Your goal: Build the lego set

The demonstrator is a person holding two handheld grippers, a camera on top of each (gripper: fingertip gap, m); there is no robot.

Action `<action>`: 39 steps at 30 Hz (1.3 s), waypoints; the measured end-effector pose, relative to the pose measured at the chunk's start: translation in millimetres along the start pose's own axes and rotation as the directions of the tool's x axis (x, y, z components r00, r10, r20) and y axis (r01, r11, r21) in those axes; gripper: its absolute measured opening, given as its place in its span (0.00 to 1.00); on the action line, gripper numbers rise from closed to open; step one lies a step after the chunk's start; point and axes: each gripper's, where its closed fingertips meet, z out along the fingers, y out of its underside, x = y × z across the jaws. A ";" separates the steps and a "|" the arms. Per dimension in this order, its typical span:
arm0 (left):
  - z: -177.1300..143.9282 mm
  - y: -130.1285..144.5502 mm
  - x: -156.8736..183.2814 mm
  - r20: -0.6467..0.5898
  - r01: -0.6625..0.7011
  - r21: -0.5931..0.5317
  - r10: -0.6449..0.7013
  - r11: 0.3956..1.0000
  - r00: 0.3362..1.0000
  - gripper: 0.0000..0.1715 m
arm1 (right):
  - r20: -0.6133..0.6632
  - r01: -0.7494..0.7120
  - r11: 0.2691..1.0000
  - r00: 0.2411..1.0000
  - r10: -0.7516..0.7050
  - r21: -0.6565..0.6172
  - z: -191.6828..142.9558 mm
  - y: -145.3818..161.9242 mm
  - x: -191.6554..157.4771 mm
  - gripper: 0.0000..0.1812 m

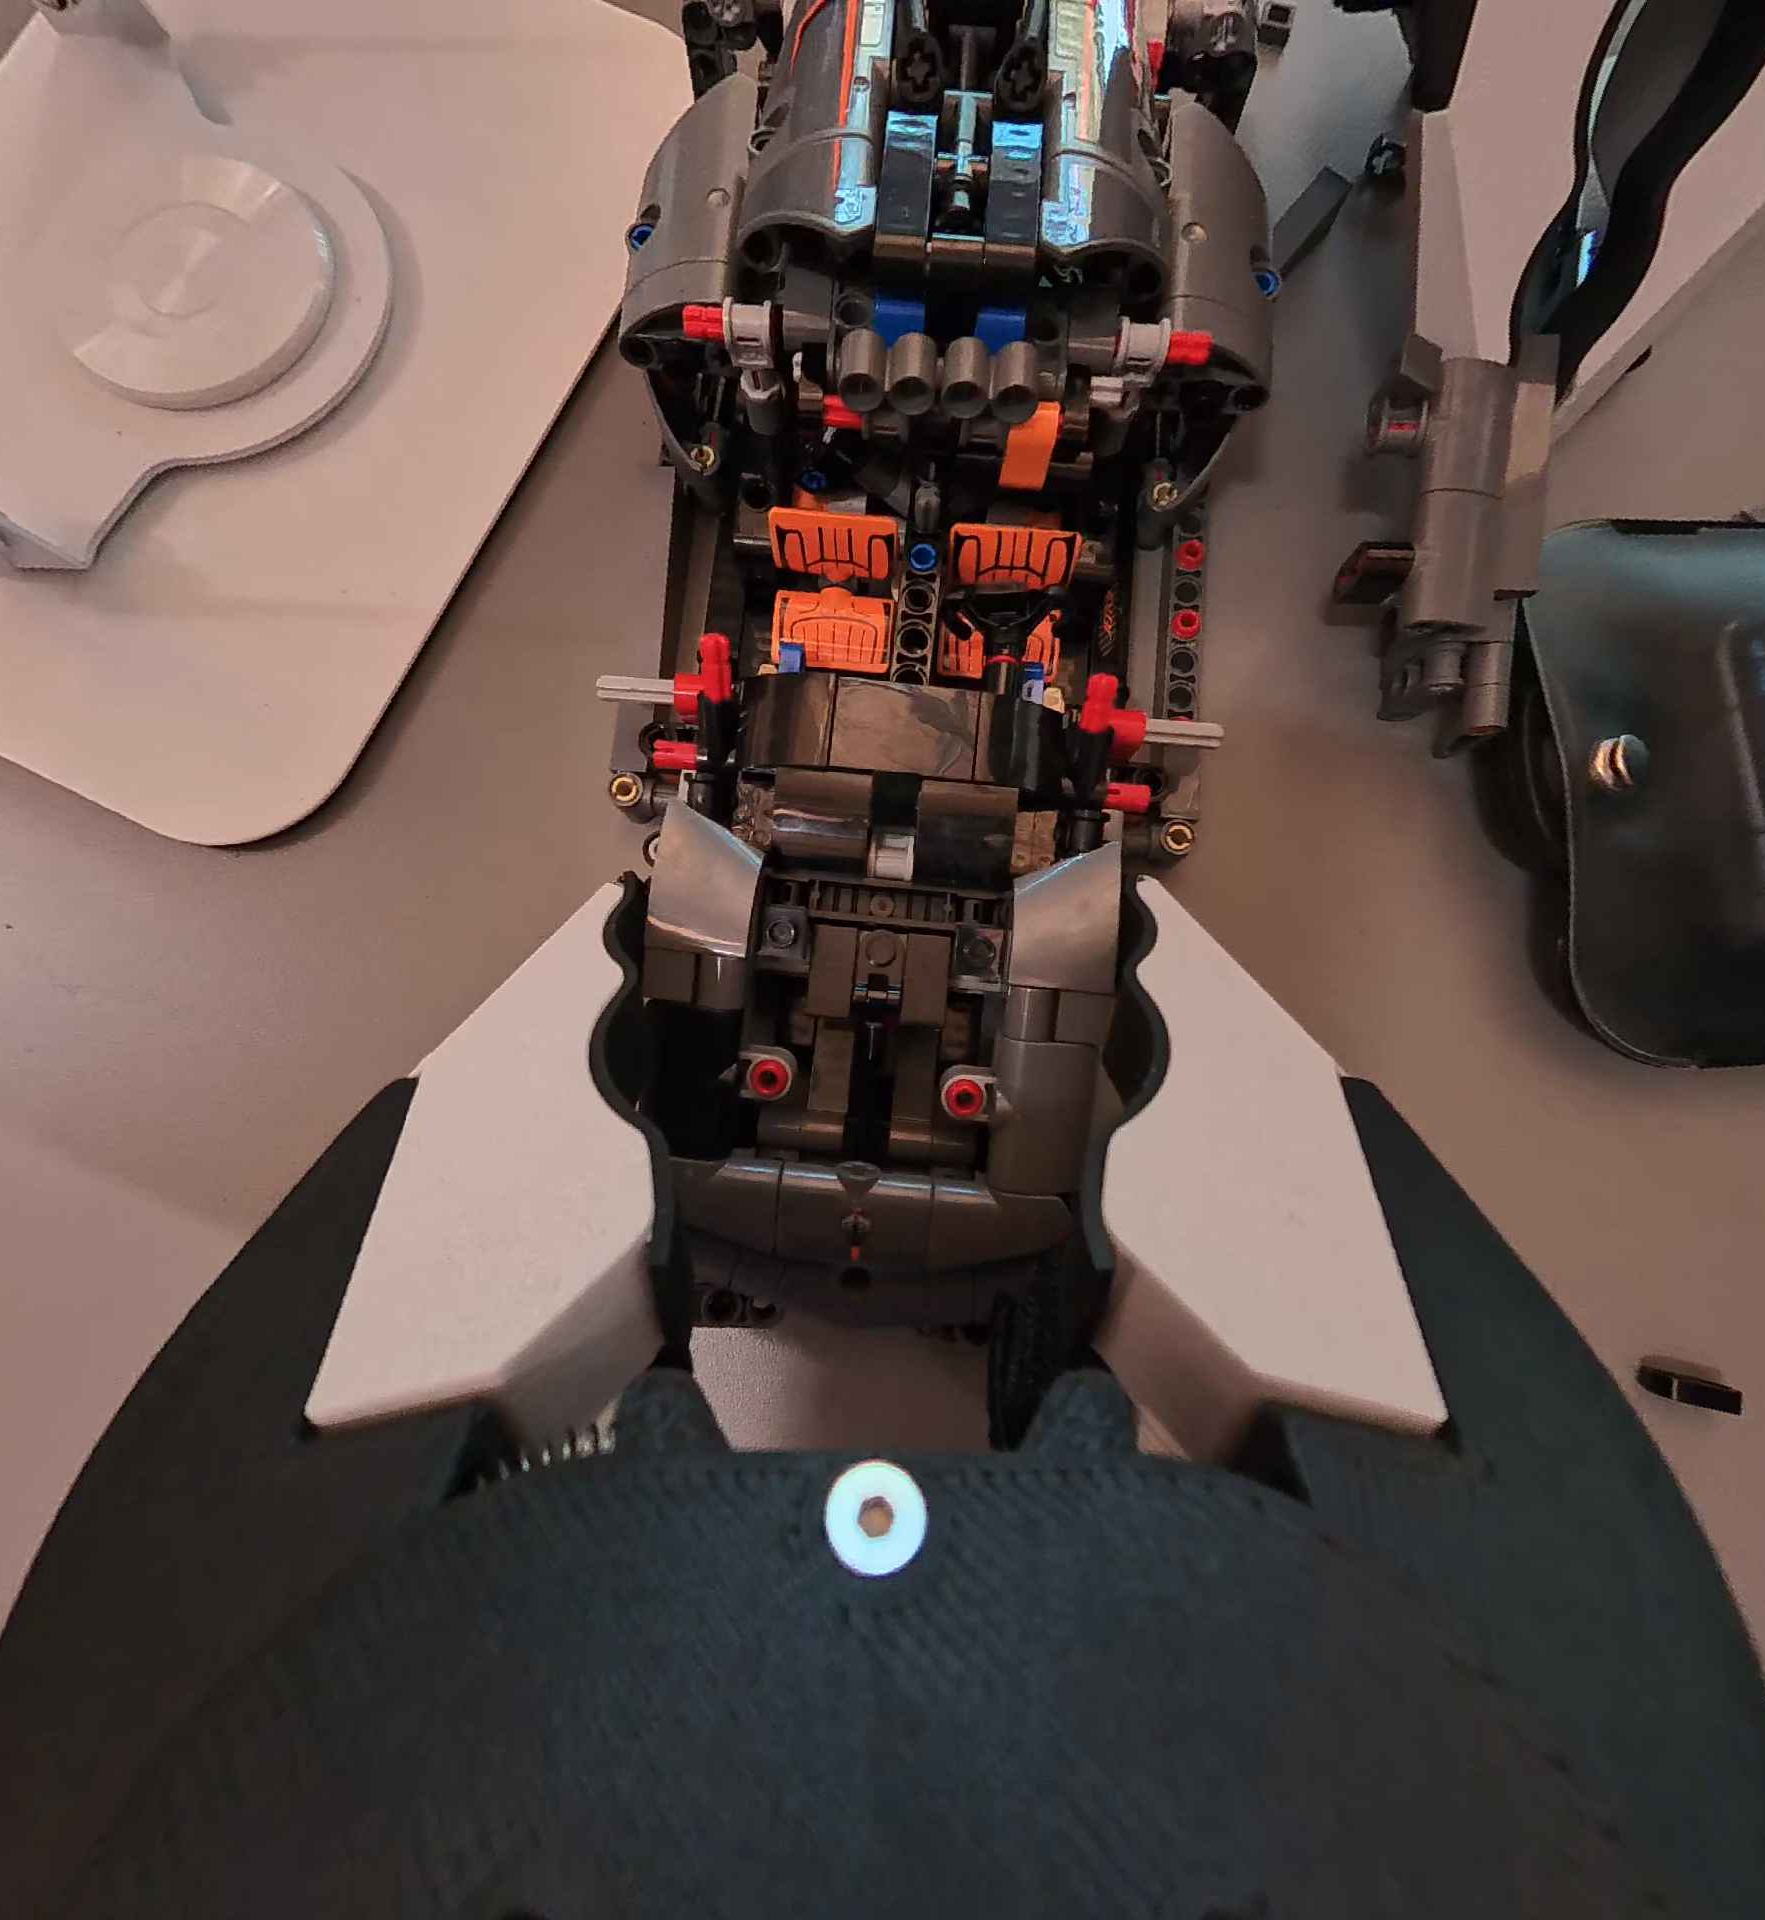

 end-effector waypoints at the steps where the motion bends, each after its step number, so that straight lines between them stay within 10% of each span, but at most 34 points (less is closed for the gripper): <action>1: -0.1 0.0 0.0 0.000 0.000 0.000 0.000 1.000 1.000 0.51 | 0.000 0.000 1.000 1.000 0.000 0.000 0.0 0.0 0.1 0.03; 39: -5.5 -16.8 -14.4 -0.148 0.370 0.023 -0.363 0.929 0.920 0.50 | 0.010 -0.004 1.000 1.000 0.004 0.004 1.2 -3.6 -1.6 0.02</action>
